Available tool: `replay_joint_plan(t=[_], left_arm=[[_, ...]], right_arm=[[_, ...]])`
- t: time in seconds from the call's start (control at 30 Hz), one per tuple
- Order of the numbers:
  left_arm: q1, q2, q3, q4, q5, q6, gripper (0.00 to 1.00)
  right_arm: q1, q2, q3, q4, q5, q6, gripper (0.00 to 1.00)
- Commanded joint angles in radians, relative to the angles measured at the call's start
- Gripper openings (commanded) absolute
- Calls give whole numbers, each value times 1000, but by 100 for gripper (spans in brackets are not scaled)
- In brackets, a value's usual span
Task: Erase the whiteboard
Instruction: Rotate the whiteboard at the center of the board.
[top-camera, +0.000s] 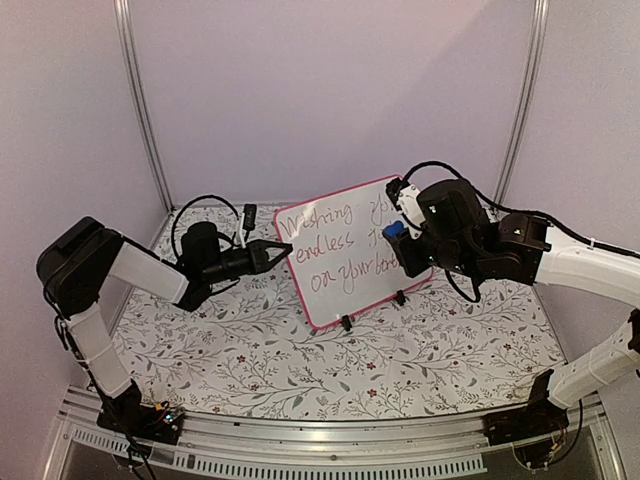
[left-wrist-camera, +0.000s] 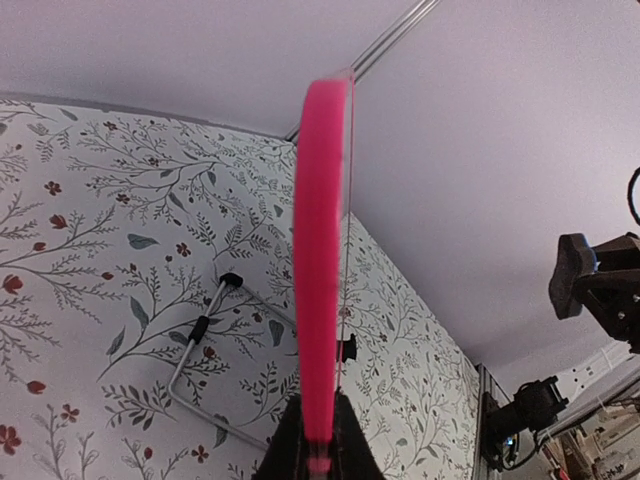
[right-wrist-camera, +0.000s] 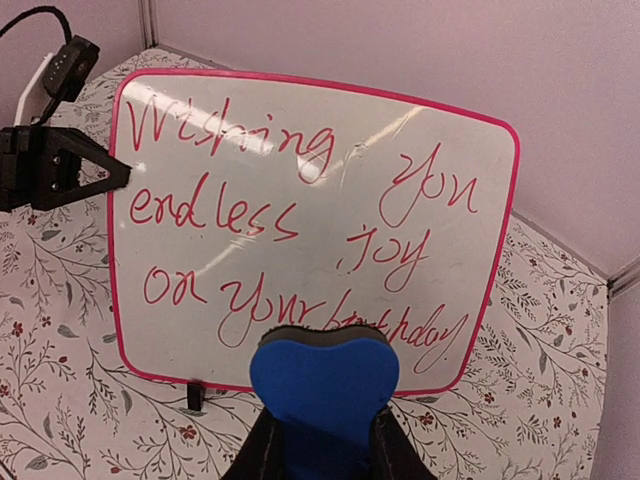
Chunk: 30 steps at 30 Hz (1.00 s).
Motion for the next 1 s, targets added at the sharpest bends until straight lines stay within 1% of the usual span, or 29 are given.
replay_joint_plan(t=[0.0,0.13,0.4,0.67,0.83,0.97], left_arm=[[-68,-80,-64,-20,-50,-13,0],[-105,-155,-95,-69,-122,-12,0],[-159,-261,-137,-153,-214,-1,0],[-226,-297,-201,-133,-291,0,0],[-236,-336,-227,-123,-318,-7,0],[-241,-365,-226,-148,-328,7,0]], right_arm=[[-7,-15,9,15,-16,0,12],[-7,-6,12,18,-25,2,12],[-7,6,24,23,-33,0,12],[-7,14,24,21,-38,3,12],[-7,19,27,25,-42,2,12],[-7,26,31,23,-44,1,12]])
